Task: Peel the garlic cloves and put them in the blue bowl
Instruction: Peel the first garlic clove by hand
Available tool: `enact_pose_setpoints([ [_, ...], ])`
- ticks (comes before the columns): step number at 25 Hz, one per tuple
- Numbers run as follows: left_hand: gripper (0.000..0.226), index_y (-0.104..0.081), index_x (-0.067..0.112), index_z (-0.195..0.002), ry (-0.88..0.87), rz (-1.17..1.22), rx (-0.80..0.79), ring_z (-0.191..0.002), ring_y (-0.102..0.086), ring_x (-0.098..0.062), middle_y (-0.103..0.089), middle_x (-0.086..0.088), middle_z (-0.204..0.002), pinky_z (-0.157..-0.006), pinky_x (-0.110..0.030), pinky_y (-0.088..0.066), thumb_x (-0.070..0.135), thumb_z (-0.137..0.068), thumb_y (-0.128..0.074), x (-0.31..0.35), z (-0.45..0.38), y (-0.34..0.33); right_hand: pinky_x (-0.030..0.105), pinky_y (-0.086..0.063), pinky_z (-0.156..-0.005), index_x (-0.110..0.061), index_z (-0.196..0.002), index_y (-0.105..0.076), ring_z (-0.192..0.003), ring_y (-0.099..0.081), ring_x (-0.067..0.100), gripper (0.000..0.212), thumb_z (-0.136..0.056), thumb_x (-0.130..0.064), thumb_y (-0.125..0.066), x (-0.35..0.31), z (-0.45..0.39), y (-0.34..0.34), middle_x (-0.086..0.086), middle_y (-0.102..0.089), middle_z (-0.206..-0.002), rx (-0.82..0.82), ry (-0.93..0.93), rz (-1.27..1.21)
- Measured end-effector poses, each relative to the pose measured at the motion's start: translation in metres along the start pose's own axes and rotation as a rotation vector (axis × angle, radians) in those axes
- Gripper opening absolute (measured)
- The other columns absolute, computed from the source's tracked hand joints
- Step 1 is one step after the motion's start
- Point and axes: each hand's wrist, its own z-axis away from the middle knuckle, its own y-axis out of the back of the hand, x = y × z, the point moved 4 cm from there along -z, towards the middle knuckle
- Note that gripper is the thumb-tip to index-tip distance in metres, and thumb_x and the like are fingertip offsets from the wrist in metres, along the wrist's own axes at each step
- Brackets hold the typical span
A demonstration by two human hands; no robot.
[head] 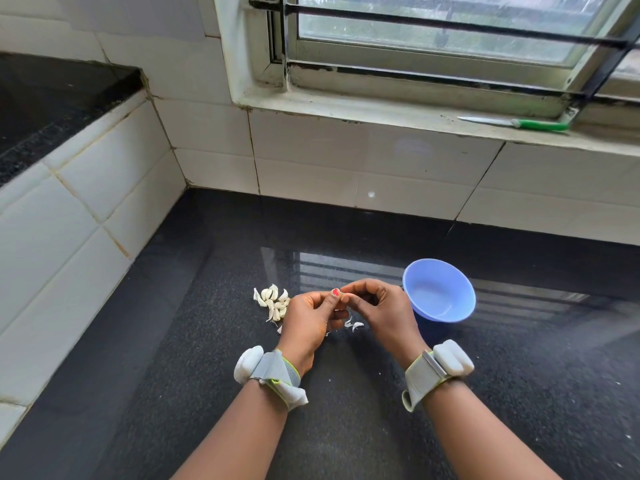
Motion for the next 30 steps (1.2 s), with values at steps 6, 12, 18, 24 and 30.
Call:
enact_pose_setpoints([
  [6,0.013,-0.071,0.006,-0.081,-0.166,-0.242,0.127,-0.063,-0.066,-0.018,-0.068,-0.006,-0.067,-0.055,-0.028,-0.055,0.008,-0.090,-0.061,0.006,0.000,0.003,0.018,-0.055,-0.070,-0.021,-0.084,-0.078,-0.073,-0.068,0.001,0.009,-0.080,-0.013,-0.078,-0.006,-0.004,-0.001,-0.010,-0.074,-0.076,0.053,0.009,0.100],
  [12,0.008,-0.074,0.014,-0.081,-0.340,-0.510,0.210,-0.066,-0.067,-0.017,-0.070,0.002,-0.068,-0.065,-0.039,-0.057,0.018,-0.084,-0.069,0.011,0.000,0.009,0.031,-0.061,-0.068,-0.018,-0.086,-0.078,-0.067,-0.070,0.010,0.005,-0.086,-0.016,-0.073,-0.013,-0.007,0.001,-0.005,-0.073,-0.070,-0.023,-0.061,0.106],
  [18,0.008,-0.075,0.015,-0.083,-0.376,-0.585,0.180,-0.067,-0.067,-0.013,-0.072,0.002,-0.072,-0.067,-0.037,-0.056,0.018,-0.085,-0.067,0.013,0.003,0.008,0.032,-0.061,-0.069,-0.015,-0.089,-0.077,-0.067,-0.070,0.012,0.009,-0.090,-0.018,-0.068,-0.012,-0.005,0.004,-0.002,-0.073,-0.072,-0.084,-0.081,0.159],
  [24,0.012,-0.076,0.015,-0.082,-0.329,-0.524,0.174,-0.065,-0.068,-0.013,-0.072,0.002,-0.068,-0.065,-0.040,-0.057,0.025,-0.084,-0.069,0.007,0.001,0.010,0.024,-0.059,-0.068,-0.015,-0.093,-0.078,-0.066,-0.070,0.007,0.009,-0.087,-0.015,-0.071,-0.010,-0.001,0.004,-0.005,-0.073,-0.073,-0.051,-0.085,0.214],
  [30,0.007,-0.077,0.018,-0.081,-0.347,-0.484,0.179,-0.059,-0.066,-0.013,-0.071,0.006,-0.066,-0.063,-0.036,-0.056,0.023,-0.082,-0.072,0.012,0.007,0.009,0.007,-0.038,-0.053,-0.015,-0.090,-0.077,-0.058,-0.054,0.005,0.010,-0.087,-0.020,-0.069,-0.022,-0.004,0.003,-0.004,-0.066,-0.069,-0.090,0.036,0.489],
])
